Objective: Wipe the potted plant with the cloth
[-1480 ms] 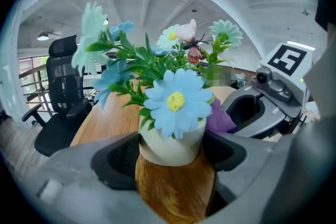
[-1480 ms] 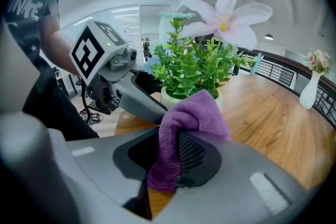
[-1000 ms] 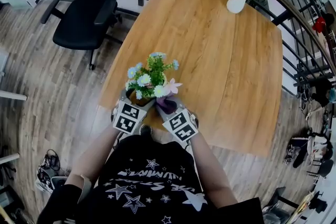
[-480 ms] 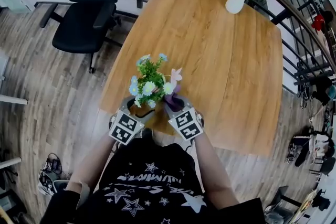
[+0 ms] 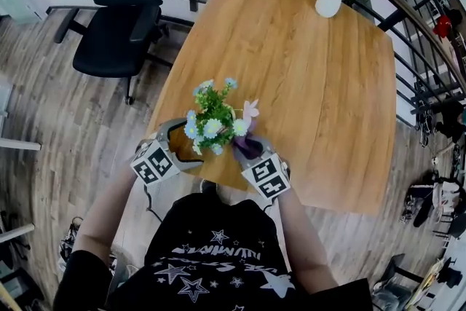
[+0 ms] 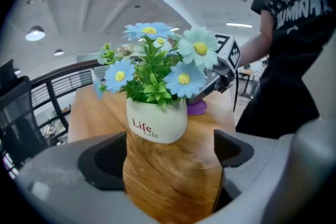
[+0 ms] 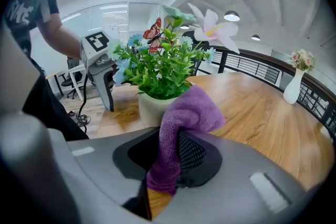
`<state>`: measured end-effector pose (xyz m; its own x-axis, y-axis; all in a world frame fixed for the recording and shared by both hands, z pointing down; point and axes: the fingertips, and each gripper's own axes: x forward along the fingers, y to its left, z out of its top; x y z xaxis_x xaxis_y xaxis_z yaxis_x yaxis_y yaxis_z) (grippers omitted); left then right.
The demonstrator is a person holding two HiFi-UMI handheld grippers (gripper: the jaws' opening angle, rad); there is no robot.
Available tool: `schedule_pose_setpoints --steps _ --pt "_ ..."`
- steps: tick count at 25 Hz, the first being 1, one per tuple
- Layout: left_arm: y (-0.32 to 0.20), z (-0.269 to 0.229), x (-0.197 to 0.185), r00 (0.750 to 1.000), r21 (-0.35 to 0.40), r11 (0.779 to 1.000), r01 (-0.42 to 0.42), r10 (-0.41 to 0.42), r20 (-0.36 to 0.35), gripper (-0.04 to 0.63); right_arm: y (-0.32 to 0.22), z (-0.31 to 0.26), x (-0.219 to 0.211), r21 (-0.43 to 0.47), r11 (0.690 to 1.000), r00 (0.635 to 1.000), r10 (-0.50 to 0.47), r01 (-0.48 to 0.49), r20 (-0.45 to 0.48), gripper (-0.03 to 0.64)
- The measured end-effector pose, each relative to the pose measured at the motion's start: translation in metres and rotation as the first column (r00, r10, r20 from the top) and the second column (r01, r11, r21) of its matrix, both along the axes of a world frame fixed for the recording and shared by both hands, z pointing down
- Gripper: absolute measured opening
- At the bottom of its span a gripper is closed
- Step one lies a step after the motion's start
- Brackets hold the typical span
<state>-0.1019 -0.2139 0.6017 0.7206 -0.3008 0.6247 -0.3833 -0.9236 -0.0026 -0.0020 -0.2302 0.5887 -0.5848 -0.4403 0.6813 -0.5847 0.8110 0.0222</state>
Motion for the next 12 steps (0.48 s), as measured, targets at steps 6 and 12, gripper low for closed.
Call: schedule_pose_setpoints --steps 6,12 --pt "-0.033 -0.004 -0.001 0.973 0.057 0.973 -0.222 0.218 0.071 0.532 0.001 -0.001 -0.001 -0.013 1.0 1.0 0.003 -0.003 -0.001 0.084" --pt "-0.046 0.011 0.009 0.88 0.062 0.89 -0.452 0.434 0.193 0.532 0.001 0.003 0.001 -0.022 1.0 1.0 0.003 -0.003 -0.007 0.086"
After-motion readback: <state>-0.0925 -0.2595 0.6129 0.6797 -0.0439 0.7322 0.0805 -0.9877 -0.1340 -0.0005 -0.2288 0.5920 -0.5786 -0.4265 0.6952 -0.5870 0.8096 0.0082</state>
